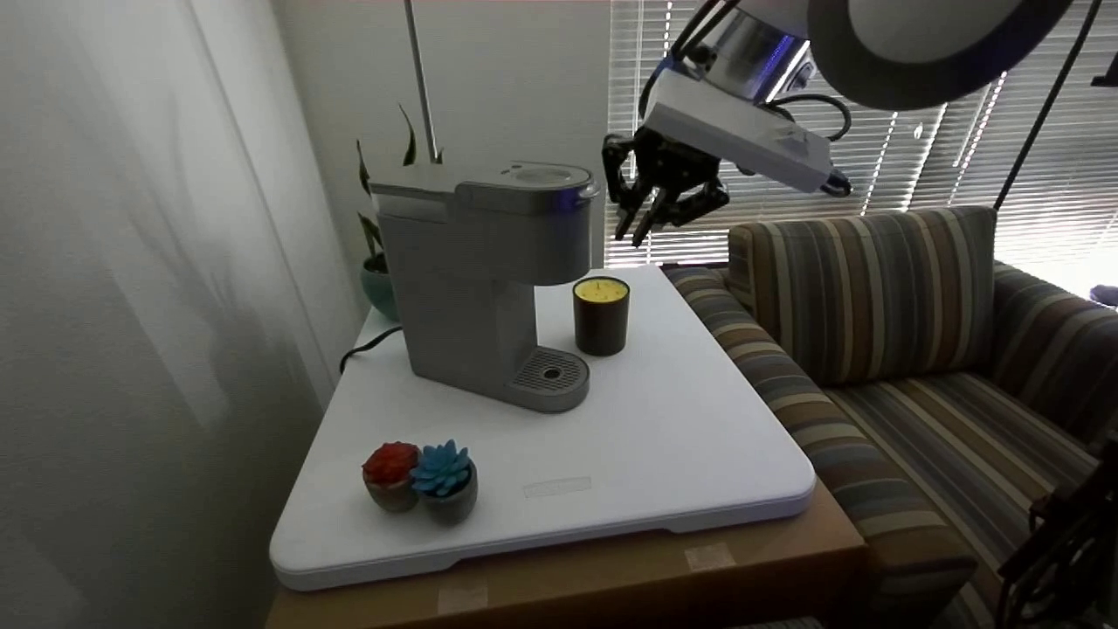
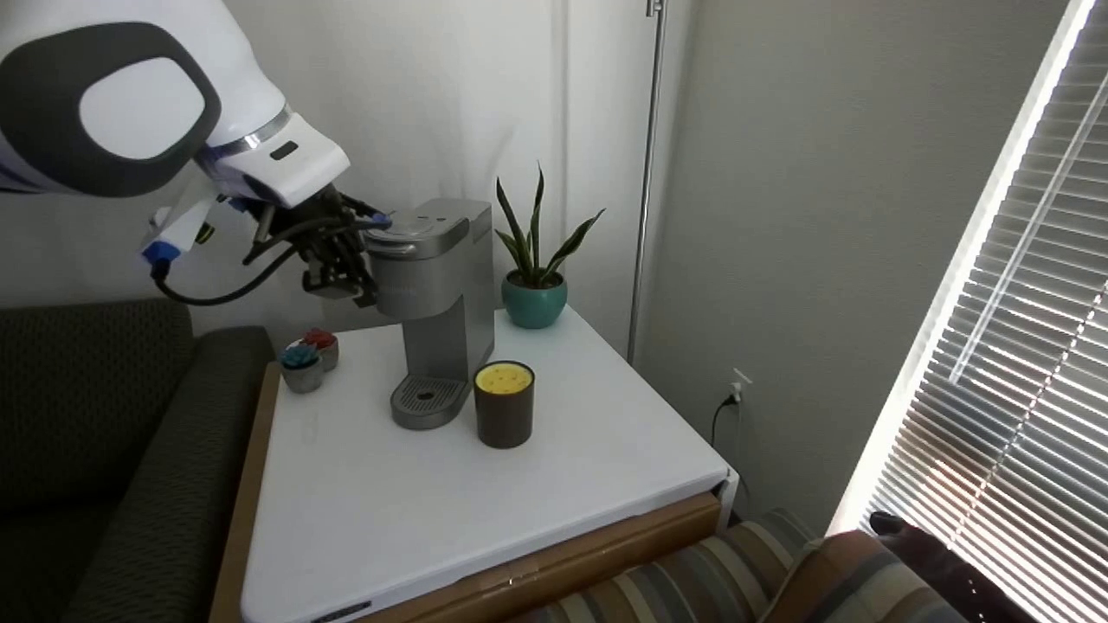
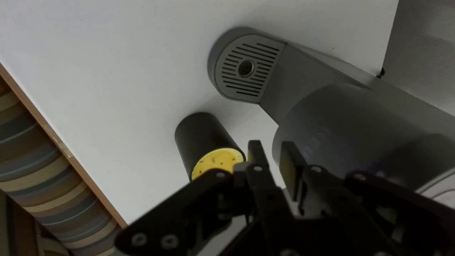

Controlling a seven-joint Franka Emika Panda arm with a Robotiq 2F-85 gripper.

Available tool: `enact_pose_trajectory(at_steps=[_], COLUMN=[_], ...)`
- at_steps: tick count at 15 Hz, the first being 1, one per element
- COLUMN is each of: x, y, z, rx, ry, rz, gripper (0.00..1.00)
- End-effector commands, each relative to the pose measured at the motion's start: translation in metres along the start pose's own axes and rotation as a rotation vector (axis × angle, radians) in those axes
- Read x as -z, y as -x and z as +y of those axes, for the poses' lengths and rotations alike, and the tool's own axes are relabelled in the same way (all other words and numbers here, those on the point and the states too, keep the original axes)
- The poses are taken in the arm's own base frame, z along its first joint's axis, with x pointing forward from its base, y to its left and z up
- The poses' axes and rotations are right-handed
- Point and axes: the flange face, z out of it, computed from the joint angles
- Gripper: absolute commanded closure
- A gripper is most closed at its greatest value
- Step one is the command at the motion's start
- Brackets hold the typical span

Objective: Open the compartment of the coffee machine.

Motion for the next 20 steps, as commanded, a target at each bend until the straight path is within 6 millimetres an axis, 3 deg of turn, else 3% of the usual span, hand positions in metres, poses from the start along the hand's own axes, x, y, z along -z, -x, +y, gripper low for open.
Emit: enact_pose_trajectory(at_steps=[1,6,20], x=[0.0011,0.0038,-0.0013], y=[-0.0102,-0.0172,-0.0112], z=[-0.0067,-0.0101,-0.0097], rx=[0.014,-0.019,-0.132], ry=[-0.007,-0.015,-0.137], rz=[0.04,0.077,0.103], gripper=[1.0,1.0,1.0])
